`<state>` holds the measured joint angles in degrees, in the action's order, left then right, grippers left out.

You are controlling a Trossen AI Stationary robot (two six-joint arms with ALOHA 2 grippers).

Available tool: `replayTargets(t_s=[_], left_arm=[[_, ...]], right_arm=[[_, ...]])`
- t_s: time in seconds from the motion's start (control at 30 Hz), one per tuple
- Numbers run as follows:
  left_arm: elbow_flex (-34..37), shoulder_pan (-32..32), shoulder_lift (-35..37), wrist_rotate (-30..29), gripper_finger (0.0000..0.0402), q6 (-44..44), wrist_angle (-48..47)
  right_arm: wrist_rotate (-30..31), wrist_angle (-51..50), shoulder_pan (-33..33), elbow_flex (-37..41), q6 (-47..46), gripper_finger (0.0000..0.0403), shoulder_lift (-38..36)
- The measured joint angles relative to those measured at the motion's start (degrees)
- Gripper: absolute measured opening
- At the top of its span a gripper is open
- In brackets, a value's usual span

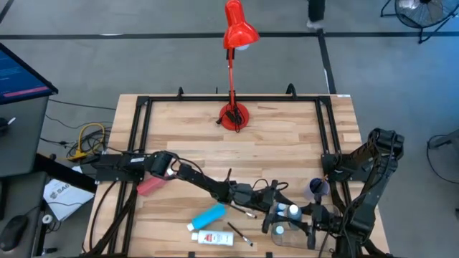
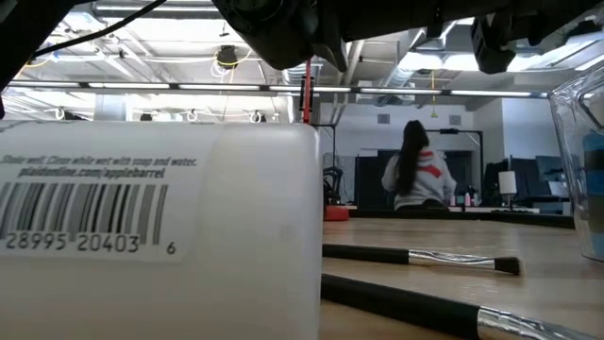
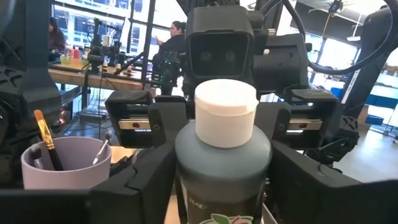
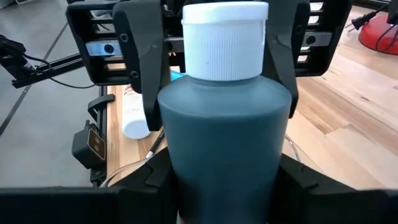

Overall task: Pick & Place Paint Supplies
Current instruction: Adjust the black paint bottle in the transparent bin

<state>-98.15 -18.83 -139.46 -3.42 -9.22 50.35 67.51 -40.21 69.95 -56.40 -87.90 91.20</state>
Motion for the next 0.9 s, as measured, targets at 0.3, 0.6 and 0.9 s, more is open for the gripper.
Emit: replayTargets(t_s=[0.3, 0.6, 0.9], left_arm=[[0.0, 0.1, 0.0, 0.2, 0.0144, -0.1, -0.6], [0.0, 0.1, 0.0, 0.9, 0.0139, 0.3, -4.2], [-1.5, 0.0, 0.0, 1.0, 0.0137, 1.8, -7.0]], right_arm=[[-0.2, 0.0, 0.4, 0.0, 0.0, 0.0165, 0.0], [-7.0, 0.0, 0.4, 0.0, -0.1, 0.0208, -0.5], [-8.1, -0.2, -0.3, -0.9, 1.5, 0.0208, -0.6]])
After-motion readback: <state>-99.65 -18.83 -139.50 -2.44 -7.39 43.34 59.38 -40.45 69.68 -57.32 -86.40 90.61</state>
